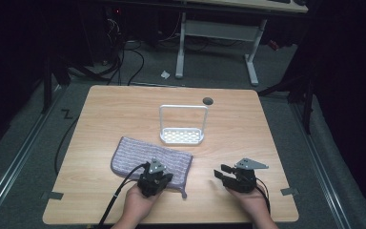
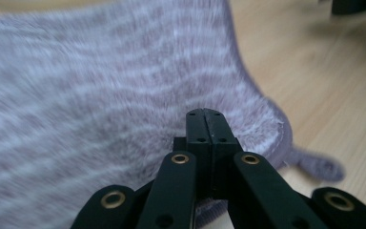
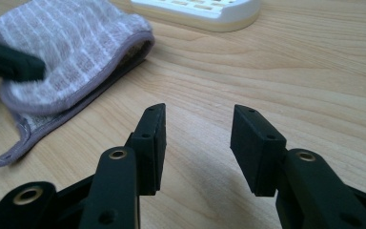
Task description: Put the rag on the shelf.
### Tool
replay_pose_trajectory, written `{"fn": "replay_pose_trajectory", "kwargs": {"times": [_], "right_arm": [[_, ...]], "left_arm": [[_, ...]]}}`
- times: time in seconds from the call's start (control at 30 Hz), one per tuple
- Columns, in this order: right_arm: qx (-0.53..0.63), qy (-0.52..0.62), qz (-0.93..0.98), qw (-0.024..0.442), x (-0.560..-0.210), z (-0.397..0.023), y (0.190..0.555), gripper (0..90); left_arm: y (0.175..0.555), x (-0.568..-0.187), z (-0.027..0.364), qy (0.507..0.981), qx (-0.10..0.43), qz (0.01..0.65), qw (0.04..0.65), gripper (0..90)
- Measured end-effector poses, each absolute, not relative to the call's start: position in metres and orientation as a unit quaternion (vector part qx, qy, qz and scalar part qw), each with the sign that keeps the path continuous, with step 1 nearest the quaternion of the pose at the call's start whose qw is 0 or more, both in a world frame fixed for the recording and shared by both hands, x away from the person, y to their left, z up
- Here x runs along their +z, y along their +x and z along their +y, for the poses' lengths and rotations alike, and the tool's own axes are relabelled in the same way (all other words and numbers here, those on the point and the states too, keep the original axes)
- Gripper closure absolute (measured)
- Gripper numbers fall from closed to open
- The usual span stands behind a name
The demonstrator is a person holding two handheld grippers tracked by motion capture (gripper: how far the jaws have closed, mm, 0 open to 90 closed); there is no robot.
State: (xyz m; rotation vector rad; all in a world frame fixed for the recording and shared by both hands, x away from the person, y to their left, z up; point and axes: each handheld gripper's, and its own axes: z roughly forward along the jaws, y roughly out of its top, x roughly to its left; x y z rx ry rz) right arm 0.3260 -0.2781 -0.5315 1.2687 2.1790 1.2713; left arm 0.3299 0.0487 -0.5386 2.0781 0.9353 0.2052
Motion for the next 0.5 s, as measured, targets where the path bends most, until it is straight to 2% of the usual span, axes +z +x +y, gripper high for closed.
{"fn": "replay_pose_trajectory", "kwargs": {"times": [0.17, 0.3, 0.4, 0.47, 0.5], "right_arm": [[0.452, 0.432, 0.766, 0.150, -0.531, -0.273, 0.324, 62.2], [0.465, 0.388, 0.785, 0.128, -0.524, -0.238, 0.323, 71.4], [0.459, 0.348, 0.808, 0.125, -0.518, -0.203, 0.327, 77.5], [0.454, 0.340, 0.814, 0.126, -0.517, -0.196, 0.328, 79.2], [0.438, 0.327, 0.827, 0.131, -0.517, -0.177, 0.329, 82.0]], "left_arm": [[0.306, -0.541, 0.062, 0.823, 0.064, 0.375, 0.422, 89.9], [0.285, -0.541, 0.063, 0.830, 0.053, 0.362, 0.421, 89.8], [0.277, -0.542, 0.061, 0.834, 0.037, 0.351, 0.425, 89.8], [0.274, -0.543, 0.060, 0.835, 0.032, 0.347, 0.426, 89.7], [0.270, -0.543, 0.060, 0.838, 0.027, 0.336, 0.428, 89.7]]}}
